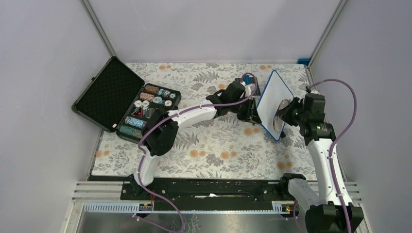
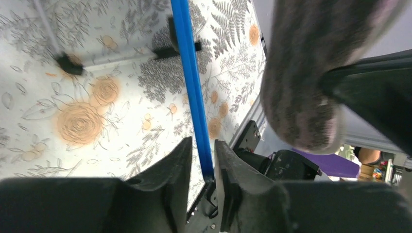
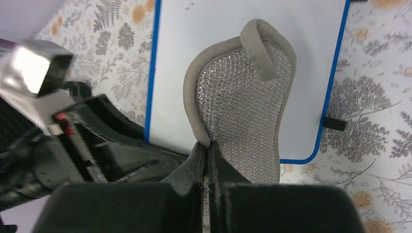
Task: Erase the whiteboard
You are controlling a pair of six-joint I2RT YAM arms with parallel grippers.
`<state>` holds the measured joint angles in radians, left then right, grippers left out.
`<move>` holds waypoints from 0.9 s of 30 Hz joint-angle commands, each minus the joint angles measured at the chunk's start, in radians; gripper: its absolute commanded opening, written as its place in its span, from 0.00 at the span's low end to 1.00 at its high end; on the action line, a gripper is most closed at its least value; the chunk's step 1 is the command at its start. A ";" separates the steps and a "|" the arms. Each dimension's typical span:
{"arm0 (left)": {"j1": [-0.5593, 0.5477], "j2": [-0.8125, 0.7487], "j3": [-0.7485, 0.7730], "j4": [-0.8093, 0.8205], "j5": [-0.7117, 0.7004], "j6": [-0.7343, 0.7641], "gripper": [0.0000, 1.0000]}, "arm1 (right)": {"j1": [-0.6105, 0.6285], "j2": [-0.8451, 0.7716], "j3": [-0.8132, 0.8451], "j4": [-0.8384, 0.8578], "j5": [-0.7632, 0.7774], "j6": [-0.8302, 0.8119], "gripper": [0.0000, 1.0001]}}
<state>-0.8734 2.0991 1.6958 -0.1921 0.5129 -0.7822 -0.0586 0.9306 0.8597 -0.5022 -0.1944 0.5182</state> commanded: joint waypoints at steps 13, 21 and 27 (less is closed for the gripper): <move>0.018 -0.192 -0.072 -0.014 -0.044 0.120 0.66 | 0.093 -0.014 0.135 -0.066 -0.063 -0.108 0.00; 0.129 -0.510 -0.316 0.013 -0.198 0.200 0.82 | 0.299 0.014 0.252 0.010 -0.110 -0.150 0.00; 0.161 -0.805 -0.417 -0.057 -0.490 0.331 0.93 | 0.473 0.032 0.270 0.091 -0.121 -0.159 0.01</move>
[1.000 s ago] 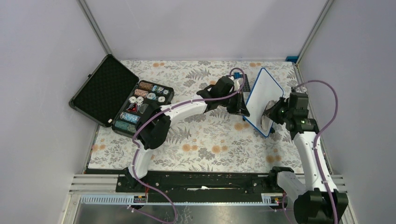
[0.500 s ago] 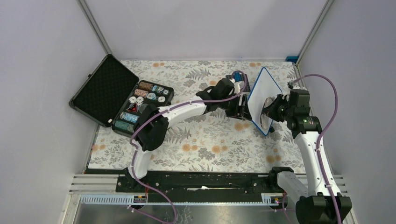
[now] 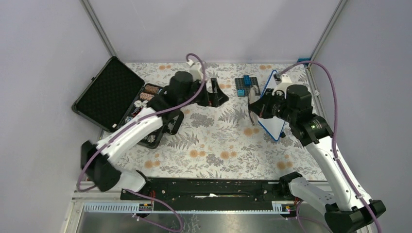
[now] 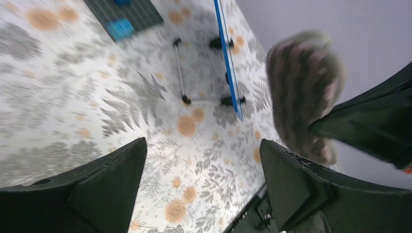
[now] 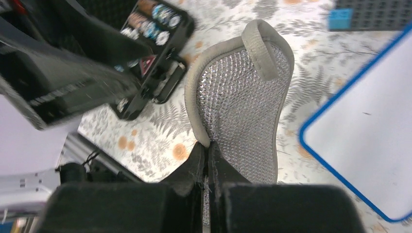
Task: Erase the whiteboard
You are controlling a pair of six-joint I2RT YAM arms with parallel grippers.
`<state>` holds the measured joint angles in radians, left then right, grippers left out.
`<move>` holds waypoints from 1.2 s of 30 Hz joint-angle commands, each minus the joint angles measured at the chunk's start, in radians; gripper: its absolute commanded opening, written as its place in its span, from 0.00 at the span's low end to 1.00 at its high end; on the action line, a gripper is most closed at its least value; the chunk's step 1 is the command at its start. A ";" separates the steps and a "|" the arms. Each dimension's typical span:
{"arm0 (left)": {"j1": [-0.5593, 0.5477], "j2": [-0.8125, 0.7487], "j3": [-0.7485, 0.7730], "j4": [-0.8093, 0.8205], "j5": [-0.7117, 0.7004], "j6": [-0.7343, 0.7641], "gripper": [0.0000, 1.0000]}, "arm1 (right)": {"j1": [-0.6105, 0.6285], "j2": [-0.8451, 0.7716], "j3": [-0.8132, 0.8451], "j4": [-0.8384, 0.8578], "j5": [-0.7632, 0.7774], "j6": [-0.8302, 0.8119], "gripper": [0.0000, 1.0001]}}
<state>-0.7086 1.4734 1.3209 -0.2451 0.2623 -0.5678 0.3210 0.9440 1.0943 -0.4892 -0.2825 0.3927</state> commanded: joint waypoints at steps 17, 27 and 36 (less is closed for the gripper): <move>-0.005 -0.728 -0.278 -0.012 -0.617 0.168 0.99 | 0.497 0.397 -0.118 0.108 0.420 0.021 0.14; -0.005 -0.693 -0.227 -0.006 -0.618 0.197 0.99 | 0.496 0.569 -0.161 0.192 0.385 0.023 0.22; -0.005 -0.687 -0.144 -0.019 -0.630 0.244 0.99 | 0.496 0.535 -0.086 0.154 0.285 0.017 0.51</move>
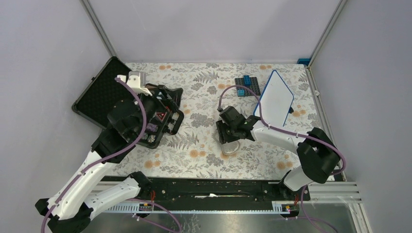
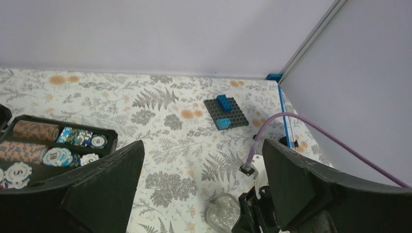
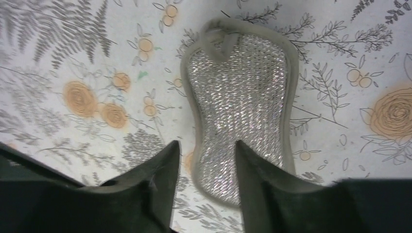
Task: Erase the whiteboard
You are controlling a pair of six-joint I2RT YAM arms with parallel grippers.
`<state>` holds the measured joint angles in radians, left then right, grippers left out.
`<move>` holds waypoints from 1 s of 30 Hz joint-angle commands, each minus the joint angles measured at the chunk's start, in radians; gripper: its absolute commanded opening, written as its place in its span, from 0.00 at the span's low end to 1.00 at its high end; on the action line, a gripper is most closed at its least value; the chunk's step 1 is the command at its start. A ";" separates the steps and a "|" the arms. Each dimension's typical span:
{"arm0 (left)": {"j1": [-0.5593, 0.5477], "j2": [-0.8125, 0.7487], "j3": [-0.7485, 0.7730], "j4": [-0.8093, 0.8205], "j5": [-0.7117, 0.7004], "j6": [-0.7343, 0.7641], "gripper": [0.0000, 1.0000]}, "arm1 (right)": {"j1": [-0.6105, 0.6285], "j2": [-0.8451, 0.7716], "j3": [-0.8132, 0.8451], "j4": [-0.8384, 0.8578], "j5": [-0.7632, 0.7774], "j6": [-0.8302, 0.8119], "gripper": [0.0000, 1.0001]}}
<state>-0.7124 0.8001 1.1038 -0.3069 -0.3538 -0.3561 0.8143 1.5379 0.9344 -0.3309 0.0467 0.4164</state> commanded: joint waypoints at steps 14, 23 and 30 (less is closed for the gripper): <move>-0.001 -0.045 0.049 0.145 -0.024 0.072 0.99 | 0.003 -0.526 0.291 -0.166 0.206 -0.179 1.00; -0.001 -0.080 0.062 0.145 -0.050 0.100 0.99 | 0.003 -0.745 0.337 -0.138 0.372 -0.257 1.00; 0.000 -0.098 0.077 0.173 -0.056 0.115 0.99 | 0.002 -0.878 0.287 -0.021 0.388 -0.308 1.00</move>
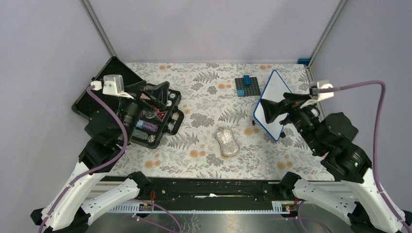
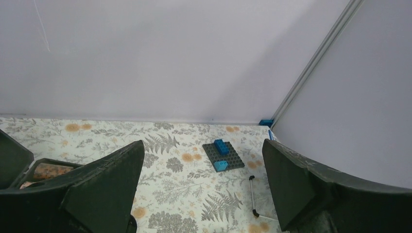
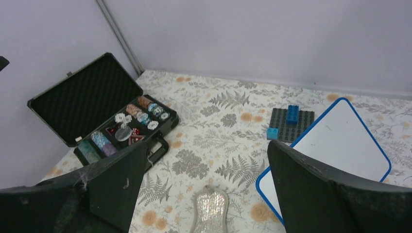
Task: Erase the whiteboard
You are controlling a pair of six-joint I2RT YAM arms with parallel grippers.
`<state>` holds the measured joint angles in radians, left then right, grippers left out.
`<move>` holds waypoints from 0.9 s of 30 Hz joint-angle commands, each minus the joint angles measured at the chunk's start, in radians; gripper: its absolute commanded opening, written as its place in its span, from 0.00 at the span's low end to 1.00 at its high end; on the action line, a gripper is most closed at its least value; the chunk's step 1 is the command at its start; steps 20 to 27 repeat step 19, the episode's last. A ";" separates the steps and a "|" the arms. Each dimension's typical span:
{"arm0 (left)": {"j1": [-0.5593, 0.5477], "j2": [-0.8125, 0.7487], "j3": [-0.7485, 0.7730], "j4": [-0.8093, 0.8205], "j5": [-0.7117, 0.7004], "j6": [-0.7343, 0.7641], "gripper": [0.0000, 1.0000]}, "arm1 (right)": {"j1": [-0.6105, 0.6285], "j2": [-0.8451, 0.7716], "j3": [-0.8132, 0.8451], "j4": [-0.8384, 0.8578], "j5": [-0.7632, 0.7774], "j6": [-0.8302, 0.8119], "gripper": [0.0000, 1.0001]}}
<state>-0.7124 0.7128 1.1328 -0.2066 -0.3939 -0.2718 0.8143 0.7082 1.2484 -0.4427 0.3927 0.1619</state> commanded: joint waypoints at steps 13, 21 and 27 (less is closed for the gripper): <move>-0.001 -0.006 -0.004 0.126 -0.023 0.018 0.99 | 0.003 -0.238 -0.129 0.196 0.095 -0.098 1.00; -0.001 0.045 0.023 0.145 0.001 0.035 0.99 | 0.002 -0.226 -0.123 0.185 0.115 -0.108 1.00; -0.001 0.045 0.023 0.145 0.001 0.035 0.99 | 0.002 -0.226 -0.123 0.185 0.115 -0.108 1.00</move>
